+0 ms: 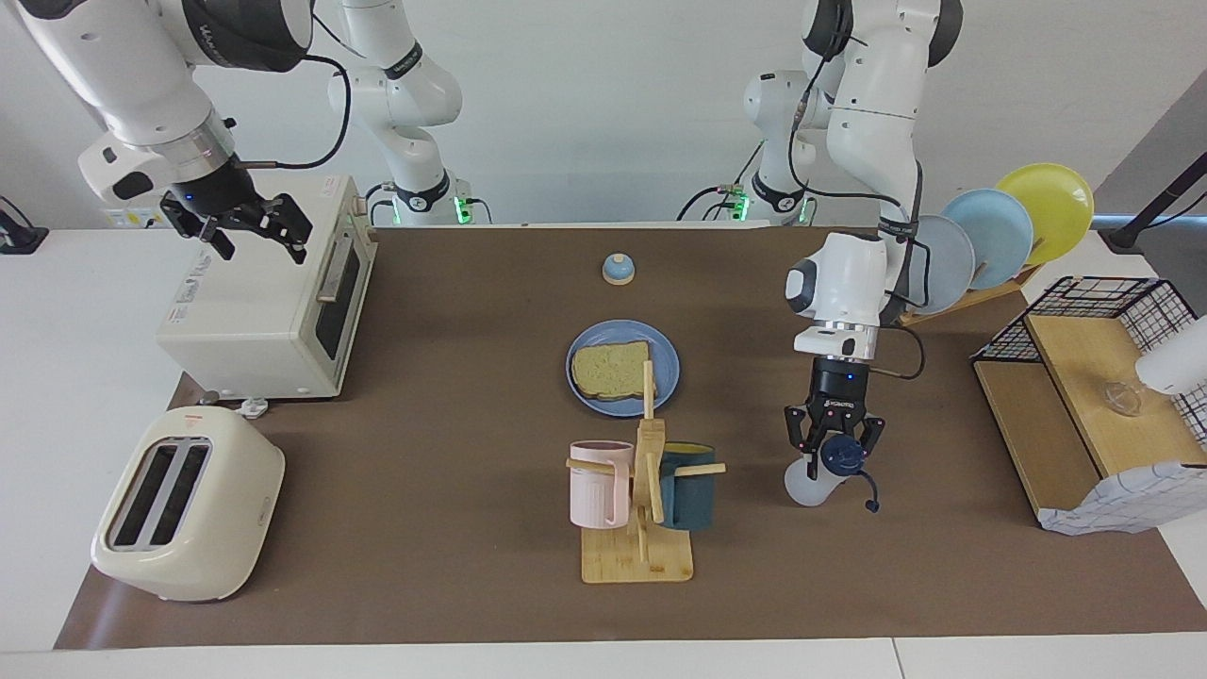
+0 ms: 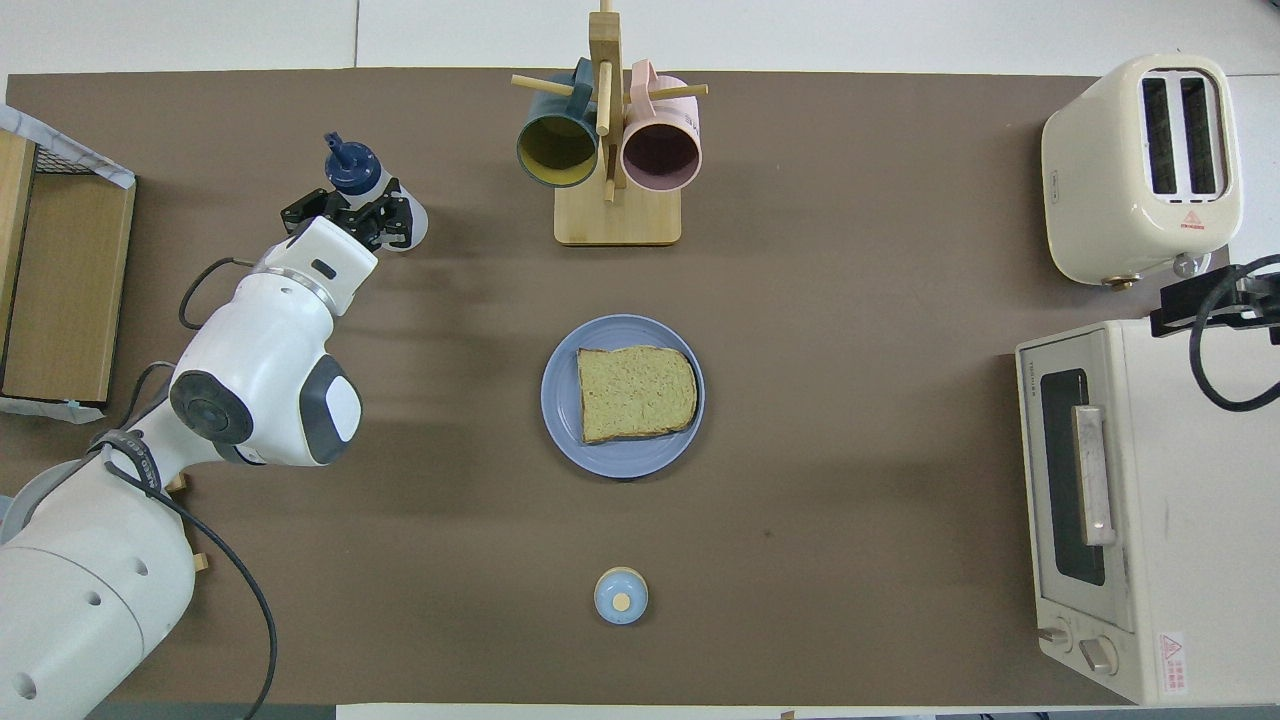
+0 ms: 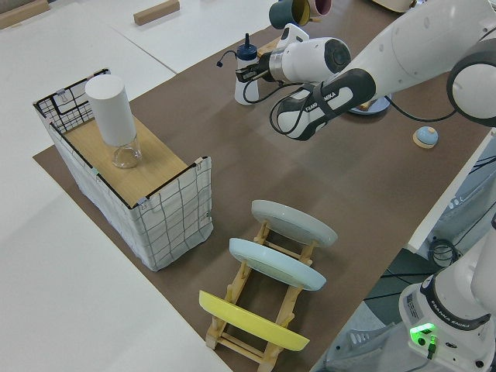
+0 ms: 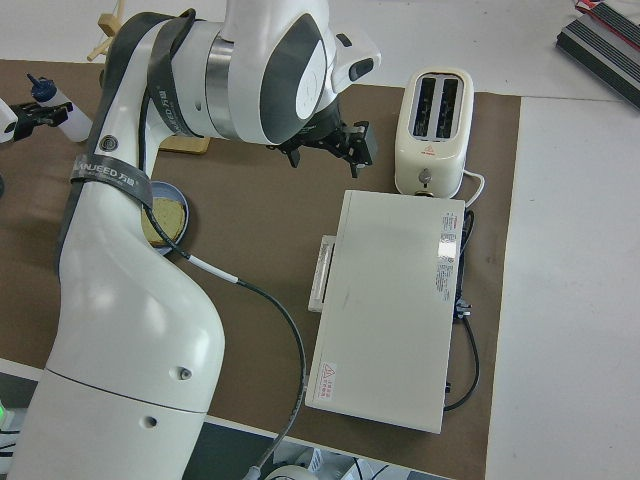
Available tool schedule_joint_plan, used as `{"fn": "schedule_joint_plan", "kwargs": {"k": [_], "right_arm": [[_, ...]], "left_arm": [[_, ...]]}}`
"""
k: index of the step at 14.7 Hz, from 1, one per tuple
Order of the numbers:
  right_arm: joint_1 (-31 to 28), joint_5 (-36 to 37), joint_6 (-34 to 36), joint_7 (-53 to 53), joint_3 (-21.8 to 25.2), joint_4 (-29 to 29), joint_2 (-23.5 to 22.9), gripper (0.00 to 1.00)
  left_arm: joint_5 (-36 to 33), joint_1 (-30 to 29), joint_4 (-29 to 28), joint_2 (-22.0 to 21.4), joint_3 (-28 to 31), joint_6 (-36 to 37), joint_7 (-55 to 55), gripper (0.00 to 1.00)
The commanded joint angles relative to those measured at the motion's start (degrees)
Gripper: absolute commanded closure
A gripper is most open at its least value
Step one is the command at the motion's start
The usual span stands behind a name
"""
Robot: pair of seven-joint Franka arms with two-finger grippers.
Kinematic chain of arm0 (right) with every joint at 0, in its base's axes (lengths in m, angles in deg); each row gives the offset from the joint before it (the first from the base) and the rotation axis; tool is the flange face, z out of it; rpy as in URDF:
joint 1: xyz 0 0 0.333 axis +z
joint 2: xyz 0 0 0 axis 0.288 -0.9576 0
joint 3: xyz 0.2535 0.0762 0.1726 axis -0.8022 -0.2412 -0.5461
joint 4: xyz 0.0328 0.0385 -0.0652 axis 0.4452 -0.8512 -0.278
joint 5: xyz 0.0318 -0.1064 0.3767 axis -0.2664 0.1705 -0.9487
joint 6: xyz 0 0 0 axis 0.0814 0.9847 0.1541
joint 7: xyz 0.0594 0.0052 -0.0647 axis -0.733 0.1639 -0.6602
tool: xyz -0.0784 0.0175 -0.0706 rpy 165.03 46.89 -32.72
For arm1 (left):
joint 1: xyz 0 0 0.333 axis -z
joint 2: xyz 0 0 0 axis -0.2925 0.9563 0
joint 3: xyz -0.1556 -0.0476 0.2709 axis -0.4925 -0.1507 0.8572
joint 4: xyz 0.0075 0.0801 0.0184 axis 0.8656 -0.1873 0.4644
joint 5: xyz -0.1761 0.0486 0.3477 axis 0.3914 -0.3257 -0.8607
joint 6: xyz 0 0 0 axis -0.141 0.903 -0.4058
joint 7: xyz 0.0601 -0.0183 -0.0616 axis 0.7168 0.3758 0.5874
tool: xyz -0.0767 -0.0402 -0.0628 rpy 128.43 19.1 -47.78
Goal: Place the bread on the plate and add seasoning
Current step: 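Lower the bottle onto the table and open the left gripper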
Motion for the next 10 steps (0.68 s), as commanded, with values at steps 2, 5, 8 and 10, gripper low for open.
{"fn": "schedule_joint_plan", "kwargs": {"k": [2,5,8,10], "right_arm": [[-0.6,0.5,0.4,-1.1,-0.3,-0.8,0.8,0.0],[-0.6,0.5,0.4,-1.1,-0.3,-0.8,0.8,0.0],[-0.6,0.5,0.4,-1.1,-0.3,-0.8,0.8,0.0],[-0.6,0.5,0.4,-1.1,-0.3,-0.8,0.8,0.0]], "left_arm": [[-0.3,0.8,0.2,0.6,1.3,-1.2,-1.3,0.81],[-0.3,0.7,0.1,0.7,1.4,-1.2,-1.9,0.65],[-0.3,0.6,0.1,1.1,1.5,-1.2,-1.9,0.53],[-0.3,0.5,0.1,1.4,1.5,-1.2,-2.1,0.41]]}}
